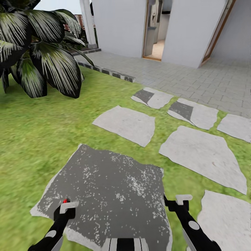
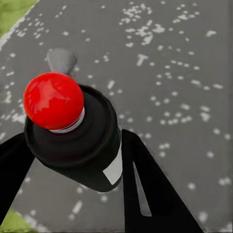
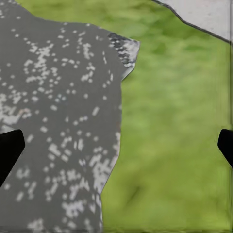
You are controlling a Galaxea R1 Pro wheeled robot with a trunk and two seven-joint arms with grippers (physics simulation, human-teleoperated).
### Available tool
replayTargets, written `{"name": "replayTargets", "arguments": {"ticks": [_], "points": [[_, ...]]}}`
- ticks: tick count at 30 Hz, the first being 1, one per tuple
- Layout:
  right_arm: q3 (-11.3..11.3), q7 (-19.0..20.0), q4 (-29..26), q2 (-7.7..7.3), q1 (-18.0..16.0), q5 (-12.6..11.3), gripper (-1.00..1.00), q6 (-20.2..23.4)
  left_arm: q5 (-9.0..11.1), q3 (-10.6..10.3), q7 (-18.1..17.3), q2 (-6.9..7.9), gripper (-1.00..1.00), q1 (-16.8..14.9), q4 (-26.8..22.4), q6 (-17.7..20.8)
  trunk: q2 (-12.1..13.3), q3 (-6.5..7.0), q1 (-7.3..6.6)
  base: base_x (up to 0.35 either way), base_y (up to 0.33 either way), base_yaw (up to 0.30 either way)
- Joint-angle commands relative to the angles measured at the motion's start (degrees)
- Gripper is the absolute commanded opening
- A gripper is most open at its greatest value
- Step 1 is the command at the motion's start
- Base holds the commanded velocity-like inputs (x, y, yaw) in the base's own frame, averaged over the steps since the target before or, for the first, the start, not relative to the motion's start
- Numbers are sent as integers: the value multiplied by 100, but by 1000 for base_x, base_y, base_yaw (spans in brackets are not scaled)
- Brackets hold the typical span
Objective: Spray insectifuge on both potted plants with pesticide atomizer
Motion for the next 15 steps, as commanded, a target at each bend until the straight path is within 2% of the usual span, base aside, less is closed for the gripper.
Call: {"name": "replayTargets", "arguments": {"ticks": [1,7,12,15], "points": [[-1,1,85,-10,-1,7,100,-52,-48,13,26,14,-100,58,3,-22,0,29,-3,0,0,-82],[-4,9,731,-183,3,10,100,-347,-38,21,47,66,-100,363,9,-27,8,214,-19,0,0,-85],[-5,5,1292,-224,3,9,100,-649,-30,22,63,72,-100,578,11,-32,15,369,-32,0,0,-85],[-5,-3,1836,-255,5,-7,100,-886,-26,27,72,72,-100,744,14,-35,19,462,-39,0,0,-85]]}}
